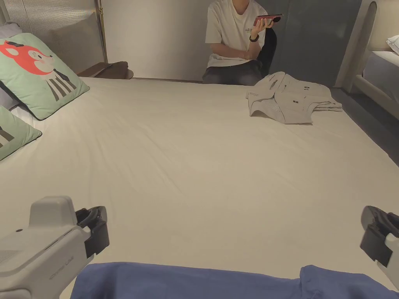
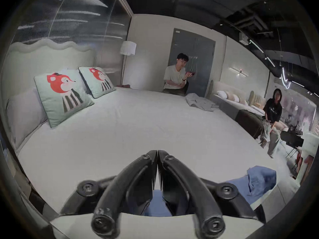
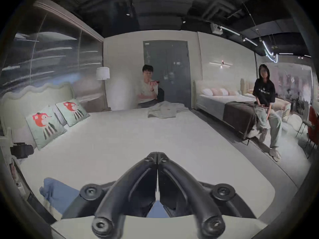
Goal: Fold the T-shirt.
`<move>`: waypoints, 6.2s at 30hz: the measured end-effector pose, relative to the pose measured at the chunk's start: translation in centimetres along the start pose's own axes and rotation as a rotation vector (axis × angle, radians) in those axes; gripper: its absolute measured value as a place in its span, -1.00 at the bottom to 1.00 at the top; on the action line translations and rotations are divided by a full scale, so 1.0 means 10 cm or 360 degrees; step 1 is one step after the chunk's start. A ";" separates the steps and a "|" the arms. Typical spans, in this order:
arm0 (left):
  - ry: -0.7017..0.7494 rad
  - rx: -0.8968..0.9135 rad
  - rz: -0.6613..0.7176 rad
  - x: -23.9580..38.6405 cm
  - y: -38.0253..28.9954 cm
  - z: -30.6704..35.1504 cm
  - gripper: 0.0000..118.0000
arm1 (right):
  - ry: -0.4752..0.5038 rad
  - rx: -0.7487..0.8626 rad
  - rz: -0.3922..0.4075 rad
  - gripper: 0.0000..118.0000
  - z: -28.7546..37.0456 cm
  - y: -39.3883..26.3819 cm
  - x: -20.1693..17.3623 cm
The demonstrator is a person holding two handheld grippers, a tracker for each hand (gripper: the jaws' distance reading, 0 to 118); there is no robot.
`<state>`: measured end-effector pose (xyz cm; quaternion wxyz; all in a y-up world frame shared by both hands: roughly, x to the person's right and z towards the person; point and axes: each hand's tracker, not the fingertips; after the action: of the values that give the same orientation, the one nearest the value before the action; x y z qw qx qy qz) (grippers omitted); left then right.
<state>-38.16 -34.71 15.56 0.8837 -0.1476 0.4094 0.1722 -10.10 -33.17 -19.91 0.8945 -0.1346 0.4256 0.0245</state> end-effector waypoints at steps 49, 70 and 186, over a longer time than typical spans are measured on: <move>-0.0320 -0.0728 0.1252 -2.21 -0.76 -0.07 -0.88 | 0.0160 -0.0125 0.0114 -1.00 -0.20 -0.09 -0.86; -0.0545 -0.0938 0.0602 -0.27 -0.62 -0.88 -0.88 | 0.0201 -0.0102 0.0005 -1.00 -0.14 -0.27 -0.48; -0.0690 -0.1022 0.0890 0.80 -0.66 -1.46 -0.82 | 0.0139 -0.0106 -0.0185 -1.00 0.13 -0.30 -0.05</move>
<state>-40.36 -44.99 1.12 0.7782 -0.2580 0.1658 0.5481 -8.96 -35.72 -18.13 0.8700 -0.1898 0.4546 -0.0192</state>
